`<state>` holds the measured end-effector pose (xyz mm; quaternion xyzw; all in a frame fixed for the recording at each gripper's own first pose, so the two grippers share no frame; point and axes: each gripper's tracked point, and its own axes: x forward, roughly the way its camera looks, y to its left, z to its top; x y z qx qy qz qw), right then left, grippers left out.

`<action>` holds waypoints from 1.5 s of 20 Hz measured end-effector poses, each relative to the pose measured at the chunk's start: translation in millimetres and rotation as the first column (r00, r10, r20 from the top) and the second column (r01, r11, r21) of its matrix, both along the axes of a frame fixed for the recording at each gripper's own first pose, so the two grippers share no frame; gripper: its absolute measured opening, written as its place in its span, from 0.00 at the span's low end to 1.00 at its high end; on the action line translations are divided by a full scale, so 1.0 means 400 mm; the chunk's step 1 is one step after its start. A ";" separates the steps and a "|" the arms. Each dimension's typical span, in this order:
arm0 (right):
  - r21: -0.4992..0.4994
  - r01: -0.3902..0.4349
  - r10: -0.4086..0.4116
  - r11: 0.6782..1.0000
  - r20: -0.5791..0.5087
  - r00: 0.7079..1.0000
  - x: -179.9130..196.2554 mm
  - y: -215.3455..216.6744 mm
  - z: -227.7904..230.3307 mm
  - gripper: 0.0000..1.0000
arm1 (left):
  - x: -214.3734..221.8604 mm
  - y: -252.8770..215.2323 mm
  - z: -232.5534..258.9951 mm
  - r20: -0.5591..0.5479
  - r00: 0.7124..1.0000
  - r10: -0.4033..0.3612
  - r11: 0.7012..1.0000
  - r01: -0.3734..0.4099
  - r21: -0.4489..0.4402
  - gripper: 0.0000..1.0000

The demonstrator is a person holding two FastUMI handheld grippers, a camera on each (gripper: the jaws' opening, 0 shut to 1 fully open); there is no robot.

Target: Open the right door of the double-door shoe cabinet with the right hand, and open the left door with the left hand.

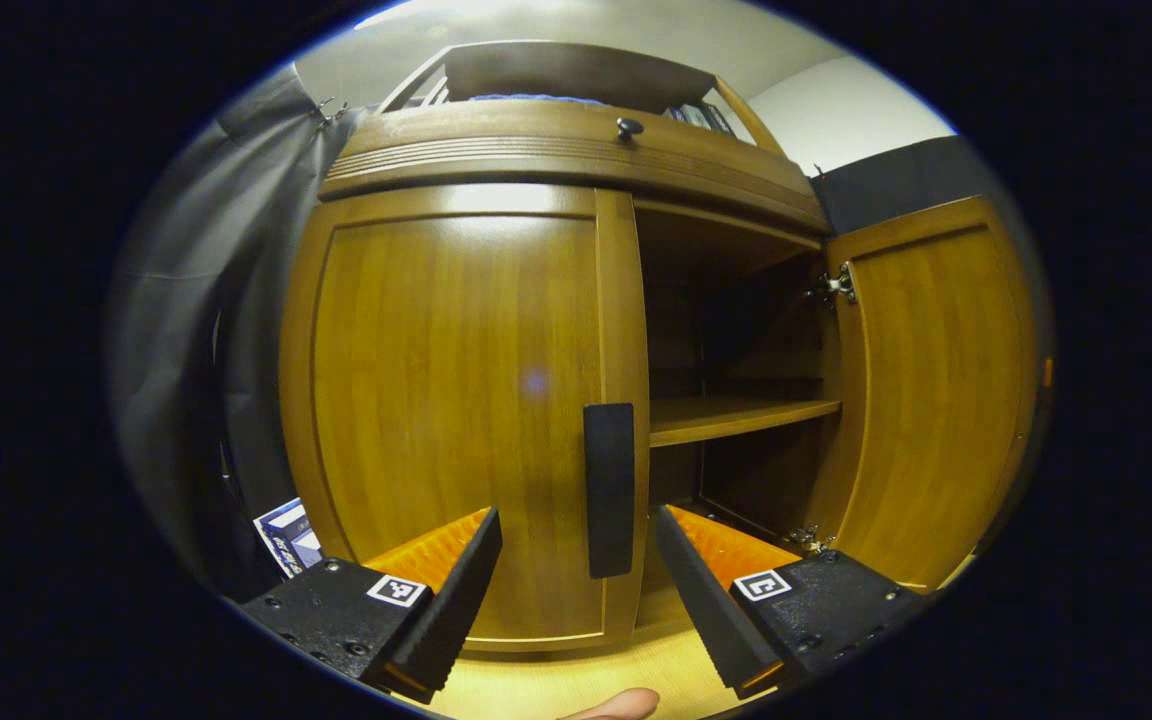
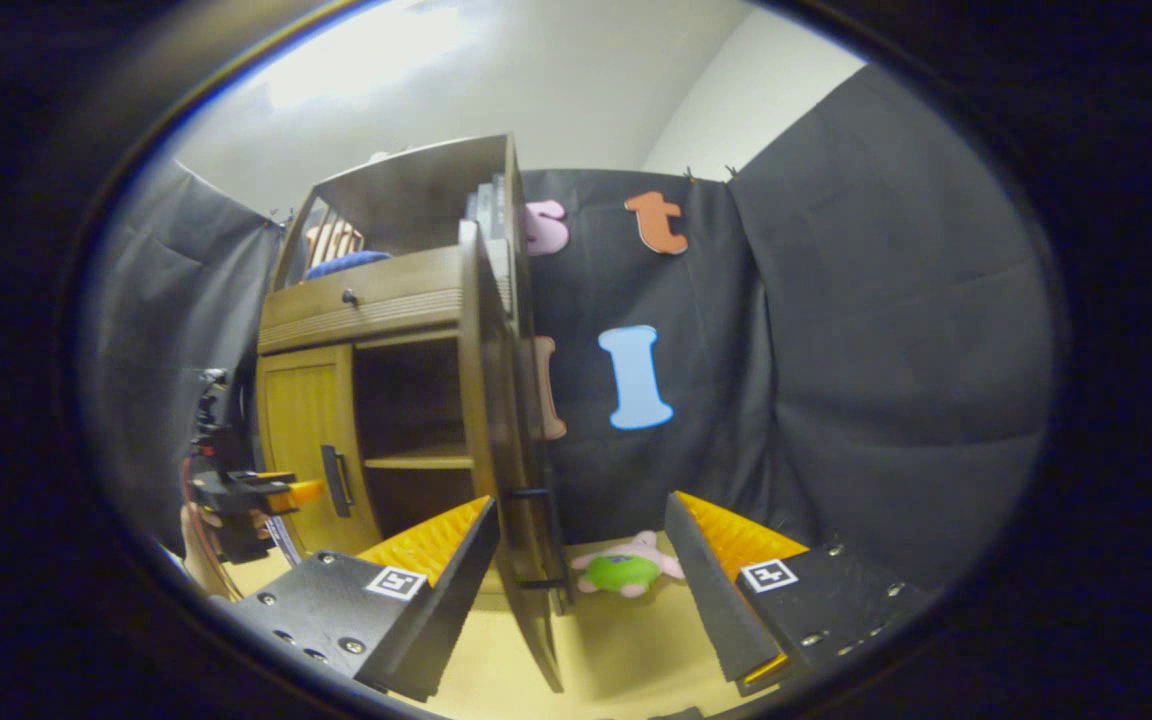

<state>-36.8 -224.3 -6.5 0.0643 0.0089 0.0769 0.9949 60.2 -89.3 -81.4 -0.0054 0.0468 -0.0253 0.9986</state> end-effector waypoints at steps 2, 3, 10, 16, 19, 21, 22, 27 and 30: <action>0.004 -0.029 0.029 1.000 0.035 0.999 -0.024 0.055 0.036 0.98 | 0.036 -0.032 -0.005 0.004 1.000 -0.013 1.000 0.013 0.019 0.95; 0.004 -0.046 0.046 0.999 0.051 0.998 -0.036 0.085 0.051 0.98 | 0.058 -0.055 -0.007 0.003 0.999 -0.039 0.999 0.039 0.026 0.95; -0.002 -0.157 0.156 0.988 0.094 0.983 -0.122 0.252 0.080 0.98 | 0.150 -0.064 -0.056 -0.014 1.000 0.014 0.995 -0.012 0.098 0.70; -0.051 -0.258 0.262 0.965 0.097 0.960 -0.201 0.401 0.033 0.94 | 0.147 -0.058 -0.060 -0.055 0.998 -0.020 0.997 0.023 0.069 0.35; -0.084 -0.229 0.236 0.970 0.081 0.968 -0.204 0.402 0.031 0.98 | 0.134 -0.054 -0.064 -0.068 0.997 -0.036 0.999 0.038 0.035 0.35; -0.081 -0.210 0.216 0.974 0.072 0.974 -0.200 0.392 0.036 0.94 | 0.114 -0.055 -0.062 -0.071 0.997 -0.043 0.999 0.044 0.020 0.35; -0.080 -0.195 0.201 0.977 0.067 0.977 -0.196 0.382 0.037 0.94 | 0.102 -0.053 -0.060 -0.074 0.996 -0.046 0.999 0.047 0.014 0.35; -0.066 -0.141 0.145 0.988 0.056 0.988 -0.184 0.349 0.040 0.98 | 0.034 -0.050 -0.057 -0.087 0.993 -0.074 0.997 0.074 0.002 0.35; -0.053 -0.127 0.130 0.990 0.052 0.990 -0.187 0.344 0.043 0.94 | -0.003 -0.047 -0.050 -0.093 0.991 -0.101 0.995 0.101 -0.007 0.35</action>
